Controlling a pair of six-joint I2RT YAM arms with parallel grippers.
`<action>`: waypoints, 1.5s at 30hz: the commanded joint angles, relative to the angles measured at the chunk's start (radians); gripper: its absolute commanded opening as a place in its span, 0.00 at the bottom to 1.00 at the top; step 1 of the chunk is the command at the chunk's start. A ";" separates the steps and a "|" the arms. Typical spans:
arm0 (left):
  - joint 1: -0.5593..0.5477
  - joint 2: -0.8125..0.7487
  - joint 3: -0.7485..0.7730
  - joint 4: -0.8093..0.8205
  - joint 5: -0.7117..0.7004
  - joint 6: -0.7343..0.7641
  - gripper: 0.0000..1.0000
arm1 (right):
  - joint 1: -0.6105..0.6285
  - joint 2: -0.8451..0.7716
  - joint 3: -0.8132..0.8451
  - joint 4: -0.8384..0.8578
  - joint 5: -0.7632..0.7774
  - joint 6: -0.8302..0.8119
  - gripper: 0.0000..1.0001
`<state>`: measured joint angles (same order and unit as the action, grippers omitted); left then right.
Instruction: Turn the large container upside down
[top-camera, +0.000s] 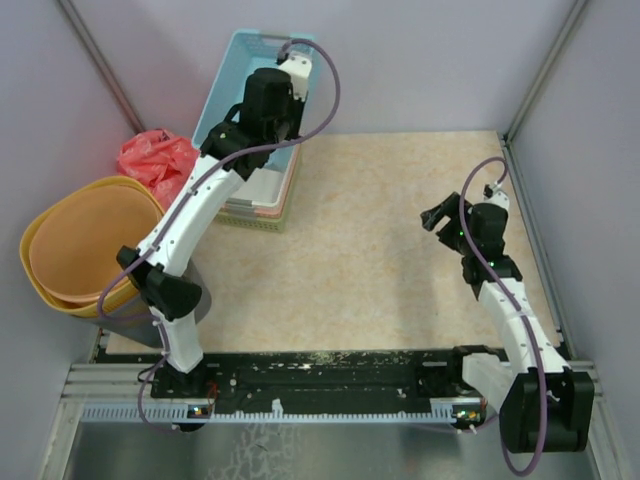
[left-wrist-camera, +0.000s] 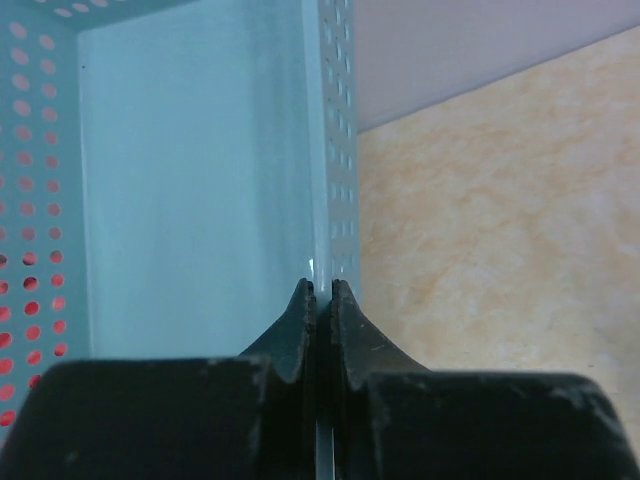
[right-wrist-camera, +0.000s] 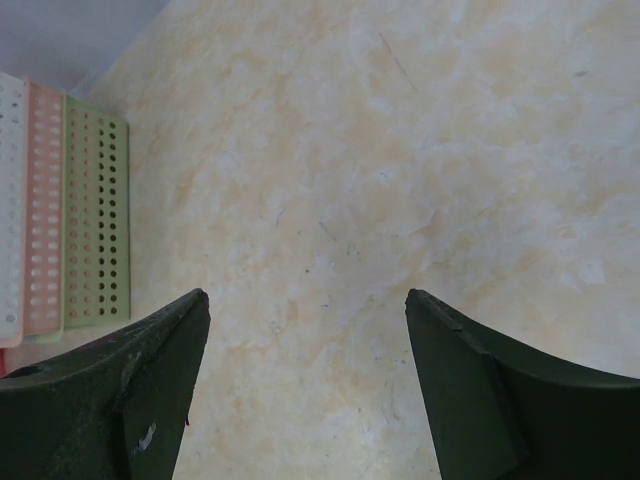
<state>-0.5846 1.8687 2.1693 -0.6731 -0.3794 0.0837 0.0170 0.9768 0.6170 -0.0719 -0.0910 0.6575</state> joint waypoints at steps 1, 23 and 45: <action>-0.128 -0.006 0.108 0.044 0.049 0.061 0.00 | -0.006 -0.069 0.152 -0.101 0.145 -0.048 0.79; -0.339 0.306 -0.020 0.181 0.227 -0.375 0.03 | -0.006 -0.426 0.333 -0.324 1.012 -0.212 0.80; -0.028 -0.050 -0.069 -0.045 0.457 -0.258 0.99 | 0.454 0.376 0.692 -0.480 0.520 -0.018 0.88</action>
<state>-0.5907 1.8698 2.1365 -0.6342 0.0551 -0.2226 0.3042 1.1252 1.1271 -0.4808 0.4877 0.5789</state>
